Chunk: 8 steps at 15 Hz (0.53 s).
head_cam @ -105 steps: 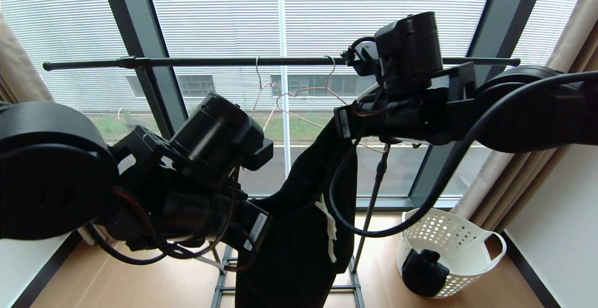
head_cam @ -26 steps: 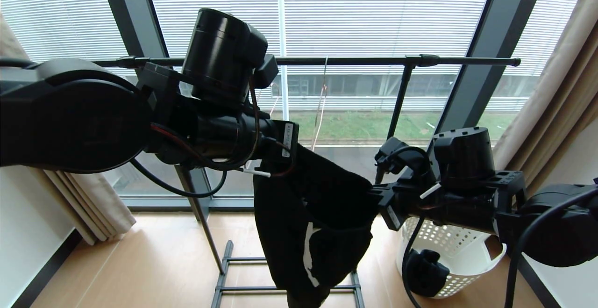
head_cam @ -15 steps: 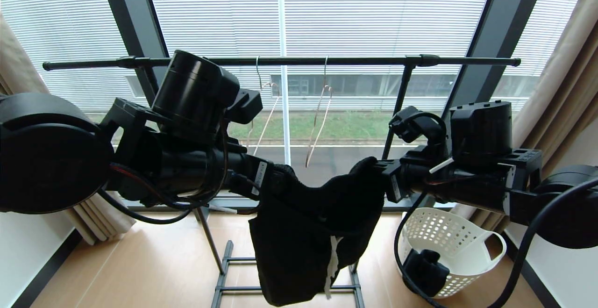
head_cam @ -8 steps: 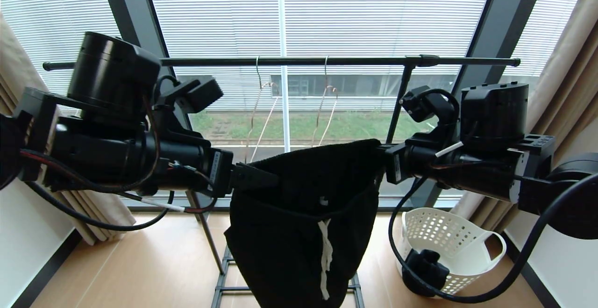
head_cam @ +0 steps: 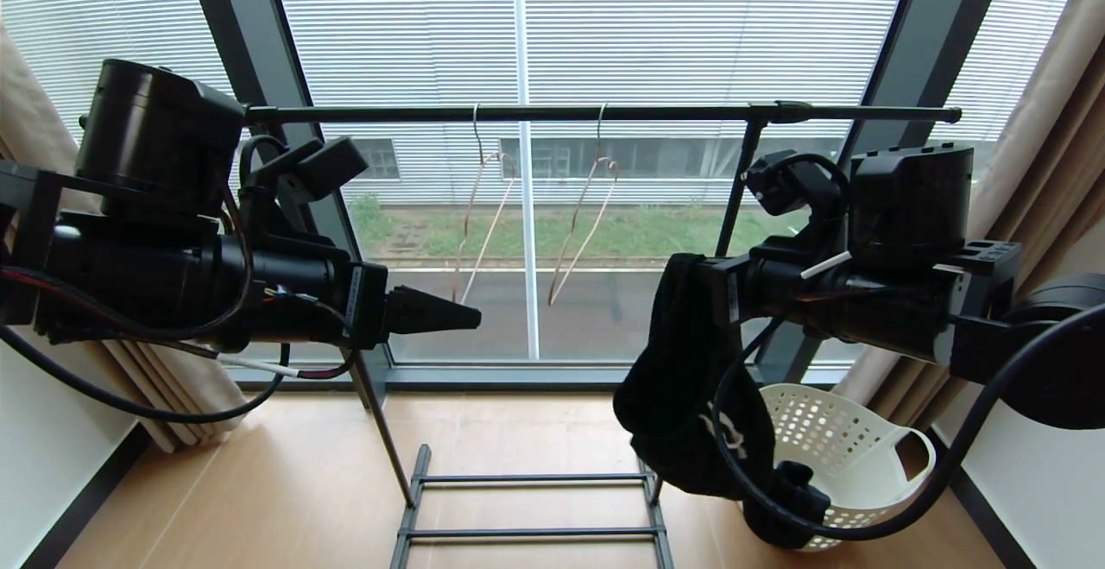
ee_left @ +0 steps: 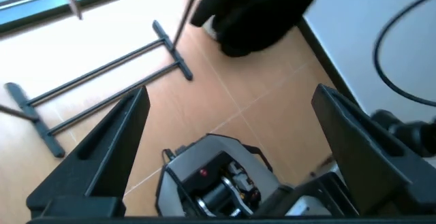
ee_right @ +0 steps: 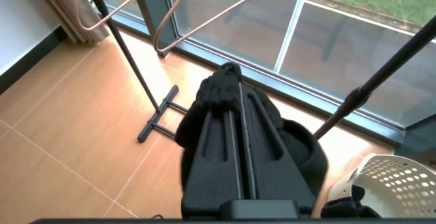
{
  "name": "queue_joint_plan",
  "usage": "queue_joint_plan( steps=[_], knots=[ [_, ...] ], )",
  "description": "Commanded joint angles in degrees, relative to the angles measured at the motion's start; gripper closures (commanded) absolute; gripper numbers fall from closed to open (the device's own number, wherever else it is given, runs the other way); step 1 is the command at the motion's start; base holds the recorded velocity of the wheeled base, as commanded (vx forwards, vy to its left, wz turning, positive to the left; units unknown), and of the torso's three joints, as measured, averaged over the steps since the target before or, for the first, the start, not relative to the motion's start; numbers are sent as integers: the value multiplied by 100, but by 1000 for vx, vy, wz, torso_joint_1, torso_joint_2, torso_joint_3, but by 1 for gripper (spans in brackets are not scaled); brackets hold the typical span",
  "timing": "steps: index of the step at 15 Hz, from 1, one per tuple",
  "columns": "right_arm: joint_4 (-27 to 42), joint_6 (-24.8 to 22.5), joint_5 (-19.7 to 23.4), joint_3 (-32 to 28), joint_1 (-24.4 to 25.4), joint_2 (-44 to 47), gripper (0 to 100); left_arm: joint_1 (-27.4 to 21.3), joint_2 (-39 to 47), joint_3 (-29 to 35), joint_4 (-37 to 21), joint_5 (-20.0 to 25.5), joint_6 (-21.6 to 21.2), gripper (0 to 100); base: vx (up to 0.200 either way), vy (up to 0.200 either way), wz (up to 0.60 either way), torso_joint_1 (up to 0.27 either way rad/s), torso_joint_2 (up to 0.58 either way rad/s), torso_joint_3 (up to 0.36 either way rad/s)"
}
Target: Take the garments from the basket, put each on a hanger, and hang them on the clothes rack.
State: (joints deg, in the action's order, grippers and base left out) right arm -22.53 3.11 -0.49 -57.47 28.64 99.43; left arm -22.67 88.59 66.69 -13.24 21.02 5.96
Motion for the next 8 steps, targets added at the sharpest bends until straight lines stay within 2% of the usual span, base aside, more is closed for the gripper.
queue_joint_plan(
  steps=[1,2,4,5,8],
  knots=[
    [-6,-3,-4,7,2,24,100,-9,484,274,23,-906,-7,0,0,0,0,0,0,0],
    [-6,-3,-4,7,2,24,100,-26,853,458,216,-1583,2,0,0,0,0,0,0,0],
    [-6,-3,-4,16,2,15,100,-26,1336,652,700,-2128,2,0,0,0,0,0,0,0],
    [-15,-3,-30,16,2,7,100,-18,1635,828,964,-2172,-7,0,0,0,0,0,0,0],
    [-15,-3,-57,16,2,7,100,105,2198,1452,1034,-2225,-25,0,0,0,0,0,0,0]
  ],
)
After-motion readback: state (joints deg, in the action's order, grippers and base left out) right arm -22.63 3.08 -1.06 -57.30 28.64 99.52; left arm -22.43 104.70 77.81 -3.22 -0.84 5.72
